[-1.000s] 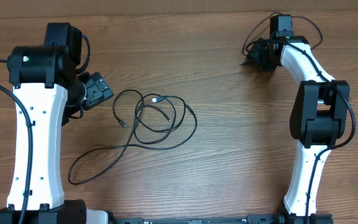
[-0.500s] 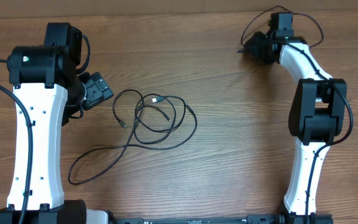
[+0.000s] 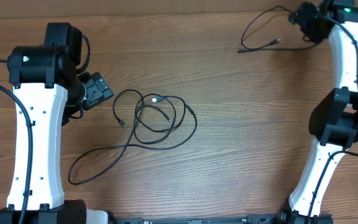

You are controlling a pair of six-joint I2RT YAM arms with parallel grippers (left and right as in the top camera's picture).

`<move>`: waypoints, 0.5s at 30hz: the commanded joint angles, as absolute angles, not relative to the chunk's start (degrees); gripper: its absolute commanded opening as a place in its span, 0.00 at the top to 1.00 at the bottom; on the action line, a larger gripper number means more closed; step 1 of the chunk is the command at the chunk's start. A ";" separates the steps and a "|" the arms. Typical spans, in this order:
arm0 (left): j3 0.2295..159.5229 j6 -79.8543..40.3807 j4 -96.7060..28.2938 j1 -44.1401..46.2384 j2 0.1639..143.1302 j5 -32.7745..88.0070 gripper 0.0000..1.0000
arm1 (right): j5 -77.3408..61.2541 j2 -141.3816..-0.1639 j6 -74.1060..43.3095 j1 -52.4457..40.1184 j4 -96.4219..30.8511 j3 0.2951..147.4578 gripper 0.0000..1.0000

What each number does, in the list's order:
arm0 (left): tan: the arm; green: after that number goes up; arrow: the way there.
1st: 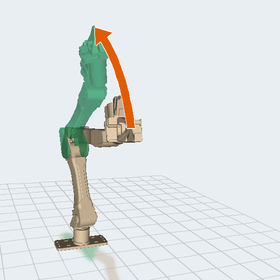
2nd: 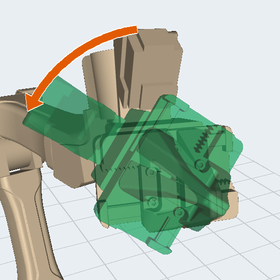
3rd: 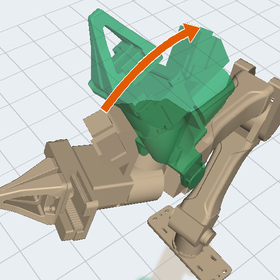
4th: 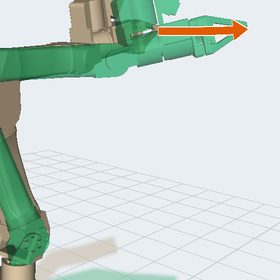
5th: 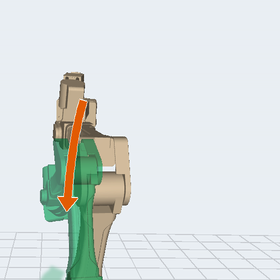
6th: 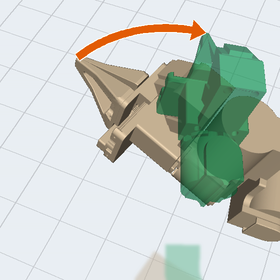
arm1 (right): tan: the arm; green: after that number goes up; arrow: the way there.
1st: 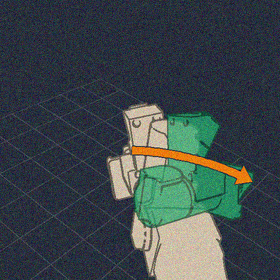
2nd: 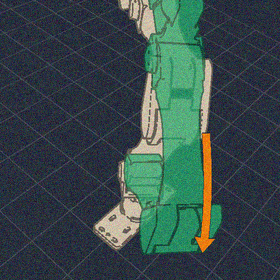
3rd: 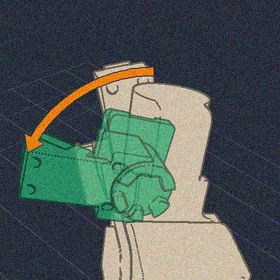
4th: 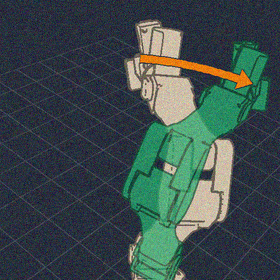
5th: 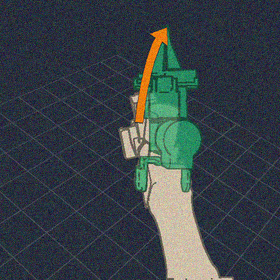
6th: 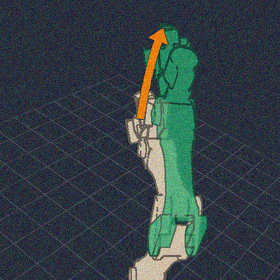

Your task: Untangle cables

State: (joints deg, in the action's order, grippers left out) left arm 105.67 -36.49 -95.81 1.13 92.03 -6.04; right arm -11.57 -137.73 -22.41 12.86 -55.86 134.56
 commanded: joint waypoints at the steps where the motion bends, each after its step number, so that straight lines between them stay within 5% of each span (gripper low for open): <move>1: 105.19 -36.21 -95.72 1.15 92.16 -5.93 0.00 | -11.66 -136.64 -22.02 12.99 -58.19 133.71 0.32; 11: 105.19 -36.21 -95.72 1.15 92.16 -5.93 0.00 | -17.61 -136.64 -15.94 7.01 -57.01 129.05 0.29; 15: 105.19 -36.21 -95.72 1.15 92.16 -5.96 0.00 | -13.85 -136.64 -15.97 1.41 -48.56 126.23 0.17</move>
State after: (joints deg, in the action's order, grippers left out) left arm 105.67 -36.49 -95.79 1.13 92.03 -6.02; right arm -15.40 -137.75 -17.67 5.65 -52.69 128.31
